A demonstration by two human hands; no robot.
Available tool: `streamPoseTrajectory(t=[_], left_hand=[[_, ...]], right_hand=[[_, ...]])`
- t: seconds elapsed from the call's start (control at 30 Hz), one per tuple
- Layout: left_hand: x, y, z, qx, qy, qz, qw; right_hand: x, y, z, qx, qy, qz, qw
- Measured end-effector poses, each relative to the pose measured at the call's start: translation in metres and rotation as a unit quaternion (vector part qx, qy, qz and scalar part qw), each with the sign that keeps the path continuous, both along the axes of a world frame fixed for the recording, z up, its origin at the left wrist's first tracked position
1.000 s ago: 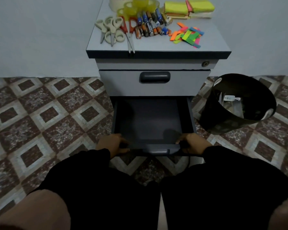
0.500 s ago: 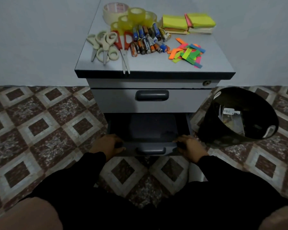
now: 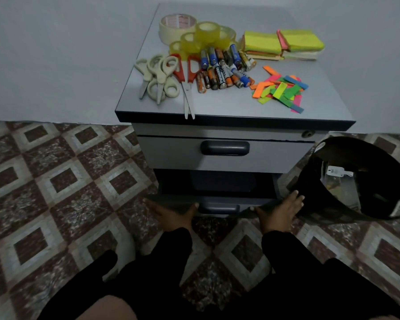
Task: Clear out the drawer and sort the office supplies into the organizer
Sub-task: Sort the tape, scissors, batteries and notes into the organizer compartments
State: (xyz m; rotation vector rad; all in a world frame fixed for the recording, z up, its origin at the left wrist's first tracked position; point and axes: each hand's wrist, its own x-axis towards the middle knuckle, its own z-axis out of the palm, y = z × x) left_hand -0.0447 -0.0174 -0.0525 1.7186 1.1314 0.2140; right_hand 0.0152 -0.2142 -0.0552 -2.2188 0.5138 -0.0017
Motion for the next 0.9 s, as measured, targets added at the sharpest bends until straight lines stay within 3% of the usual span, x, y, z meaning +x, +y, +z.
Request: streamPoseTrajectory(t=[0.27,0.33,0.4,0.43,0.5,0.6,0.67,0.73,0.83,0.9], left_hand=[[0.017,-0.002,-0.013,-0.056,-0.082,0.033,0.995],[0.028,-0.002,-0.006,-0.105,-0.111,0.048,0.987],[0.039,0.002,-0.003,-0.125,-0.076,0.040,0.988],[0.042,0.006,-0.001,-0.119,-0.005,0.020,0.993],[0.050,0.013,-0.003,-0.165,0.074,-0.003,0.983],[0.058,0.014,0.000,-0.235,0.038,-0.061,0.969],[0.059,0.002,0.006,-0.175,-0.017,-0.049,0.983],[0.055,-0.015,0.008,-0.117,-0.067,-0.056,0.989],[0.049,-0.035,0.003,-0.165,-0.133,-0.062,0.975],[0.049,-0.043,0.002,-0.161,-0.126,-0.052,0.978]], right_hand=[[0.008,0.002,-0.003,0.009,0.013,0.002,1.000],[0.017,0.004,0.005,0.025,0.014,0.001,1.000],[0.024,0.010,0.013,0.023,0.002,0.001,1.000],[0.025,0.014,0.019,0.035,-0.017,0.010,0.999],[0.025,0.023,0.030,0.125,-0.062,0.031,0.990],[0.020,0.041,0.058,0.305,-0.037,0.043,0.951],[0.021,0.051,0.071,0.378,-0.036,0.052,0.924],[0.022,0.057,0.080,0.401,-0.043,0.054,0.914],[0.023,0.065,0.088,0.420,-0.041,0.054,0.905],[0.026,0.069,0.091,0.433,-0.044,0.045,0.899]])
